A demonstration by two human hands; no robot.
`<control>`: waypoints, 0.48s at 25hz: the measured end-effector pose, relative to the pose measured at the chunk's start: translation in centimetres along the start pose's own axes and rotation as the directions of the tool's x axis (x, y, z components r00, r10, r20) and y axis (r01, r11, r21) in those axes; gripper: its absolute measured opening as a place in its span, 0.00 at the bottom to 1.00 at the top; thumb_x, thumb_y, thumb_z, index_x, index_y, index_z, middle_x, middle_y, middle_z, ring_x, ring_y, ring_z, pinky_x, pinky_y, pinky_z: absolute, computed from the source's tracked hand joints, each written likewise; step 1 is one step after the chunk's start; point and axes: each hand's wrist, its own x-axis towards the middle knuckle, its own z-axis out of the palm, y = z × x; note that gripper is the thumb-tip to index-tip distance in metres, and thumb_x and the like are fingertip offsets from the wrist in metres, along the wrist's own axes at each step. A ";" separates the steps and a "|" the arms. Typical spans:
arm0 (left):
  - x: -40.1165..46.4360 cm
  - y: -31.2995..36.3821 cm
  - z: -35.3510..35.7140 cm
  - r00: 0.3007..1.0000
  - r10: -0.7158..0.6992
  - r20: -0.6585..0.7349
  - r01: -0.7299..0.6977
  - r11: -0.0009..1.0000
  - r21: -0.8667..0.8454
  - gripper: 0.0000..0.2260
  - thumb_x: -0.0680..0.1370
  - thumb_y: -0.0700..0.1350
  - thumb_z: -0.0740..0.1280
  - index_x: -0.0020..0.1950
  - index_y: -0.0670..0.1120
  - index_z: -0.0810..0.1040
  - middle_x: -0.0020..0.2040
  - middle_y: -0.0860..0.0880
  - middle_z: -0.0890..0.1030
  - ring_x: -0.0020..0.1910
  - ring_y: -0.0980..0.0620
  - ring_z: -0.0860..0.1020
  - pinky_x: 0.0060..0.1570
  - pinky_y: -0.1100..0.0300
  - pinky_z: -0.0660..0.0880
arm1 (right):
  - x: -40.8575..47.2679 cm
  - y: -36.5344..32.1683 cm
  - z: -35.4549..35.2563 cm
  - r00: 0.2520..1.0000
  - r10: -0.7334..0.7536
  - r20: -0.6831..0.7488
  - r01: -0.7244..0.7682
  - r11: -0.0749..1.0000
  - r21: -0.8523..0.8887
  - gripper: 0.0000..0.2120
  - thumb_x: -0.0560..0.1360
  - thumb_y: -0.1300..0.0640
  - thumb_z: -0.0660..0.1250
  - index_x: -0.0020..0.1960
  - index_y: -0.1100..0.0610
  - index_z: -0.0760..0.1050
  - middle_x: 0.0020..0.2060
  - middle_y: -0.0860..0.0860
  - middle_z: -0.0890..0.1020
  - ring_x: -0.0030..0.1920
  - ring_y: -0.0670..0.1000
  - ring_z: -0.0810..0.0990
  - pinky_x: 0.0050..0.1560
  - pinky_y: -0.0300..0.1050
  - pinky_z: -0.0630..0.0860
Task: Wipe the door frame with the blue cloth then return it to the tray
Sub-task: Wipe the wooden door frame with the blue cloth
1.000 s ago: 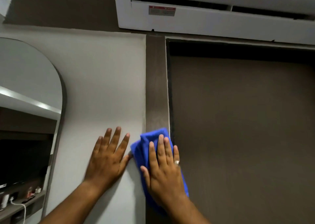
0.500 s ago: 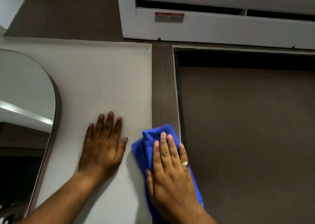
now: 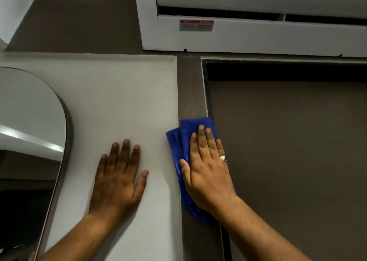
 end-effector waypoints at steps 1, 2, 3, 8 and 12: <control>0.1 0.2 0.0 1.000 -0.005 0.001 0.005 1.000 0.005 0.31 0.77 0.61 0.42 0.77 0.49 0.43 0.79 0.47 0.40 0.78 0.49 0.39 0.75 0.51 0.39 | -0.5 -0.2 0.2 1.000 0.003 0.017 -0.003 1.000 -0.016 0.32 0.79 0.42 0.37 0.75 0.58 0.32 0.74 0.55 0.29 0.73 0.51 0.26 0.73 0.52 0.29; 0.3 0.5 0.1 1.000 -0.005 0.001 0.005 1.000 0.011 0.31 0.77 0.61 0.42 0.77 0.49 0.42 0.79 0.47 0.40 0.78 0.48 0.38 0.75 0.51 0.39 | -0.3 -0.2 0.1 1.000 0.004 0.023 -0.003 1.000 -0.027 0.32 0.79 0.42 0.38 0.75 0.58 0.32 0.74 0.55 0.29 0.73 0.51 0.26 0.73 0.52 0.29; 0.5 0.6 0.3 1.000 0.003 -0.001 -0.003 1.000 0.015 0.31 0.77 0.61 0.42 0.77 0.50 0.42 0.79 0.47 0.40 0.78 0.48 0.39 0.75 0.51 0.39 | 0.4 -0.3 0.0 1.000 -0.003 0.017 0.004 0.999 -0.036 0.32 0.78 0.42 0.38 0.75 0.58 0.32 0.74 0.55 0.30 0.73 0.52 0.27 0.73 0.53 0.29; 1.1 0.9 0.6 0.997 0.070 0.010 -0.070 0.997 0.008 0.28 0.78 0.59 0.43 0.77 0.53 0.41 0.79 0.49 0.40 0.77 0.49 0.37 0.74 0.52 0.38 | 8.1 0.5 -1.1 0.999 0.014 -0.034 -0.015 0.999 -0.041 0.32 0.80 0.43 0.44 0.76 0.60 0.38 0.77 0.58 0.39 0.76 0.55 0.36 0.75 0.54 0.35; 0.9 0.5 0.7 0.998 0.066 0.011 -0.066 0.998 0.002 0.28 0.78 0.61 0.39 0.76 0.55 0.35 0.78 0.51 0.35 0.76 0.53 0.33 0.74 0.54 0.34 | 11.3 0.7 -1.7 0.998 0.043 -0.035 -0.043 0.999 -0.005 0.32 0.81 0.44 0.46 0.76 0.61 0.40 0.78 0.58 0.41 0.77 0.55 0.39 0.75 0.53 0.37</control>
